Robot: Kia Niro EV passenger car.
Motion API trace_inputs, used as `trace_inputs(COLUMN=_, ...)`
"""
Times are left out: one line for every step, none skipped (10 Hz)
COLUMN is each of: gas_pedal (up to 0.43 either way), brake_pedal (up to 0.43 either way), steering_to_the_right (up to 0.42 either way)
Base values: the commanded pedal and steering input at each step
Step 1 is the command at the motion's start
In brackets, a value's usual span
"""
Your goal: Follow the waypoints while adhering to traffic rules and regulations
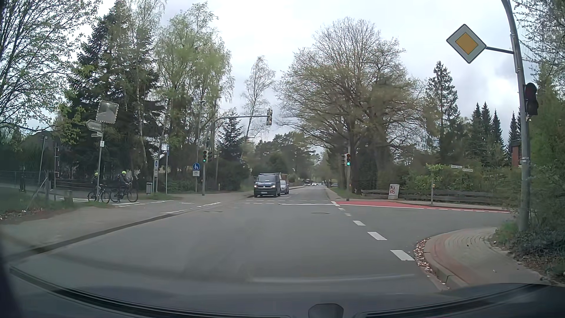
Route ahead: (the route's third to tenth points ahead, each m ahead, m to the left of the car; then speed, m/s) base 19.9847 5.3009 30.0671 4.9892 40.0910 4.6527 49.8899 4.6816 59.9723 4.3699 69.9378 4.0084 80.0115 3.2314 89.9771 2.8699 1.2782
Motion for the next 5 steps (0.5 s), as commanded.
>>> trace_inputs(gas_pedal=0.228, brake_pedal=0.006, steering_to_the_right=-0.018)
trace_inputs(gas_pedal=0.228, brake_pedal=0.006, steering_to_the_right=-0.013)
trace_inputs(gas_pedal=0.248, brake_pedal=0.006, steering_to_the_right=-0.01)
trace_inputs(gas_pedal=0.268, brake_pedal=0.006, steering_to_the_right=-0.007)
trace_inputs(gas_pedal=0.28, brake_pedal=0.006, steering_to_the_right=-0.004)
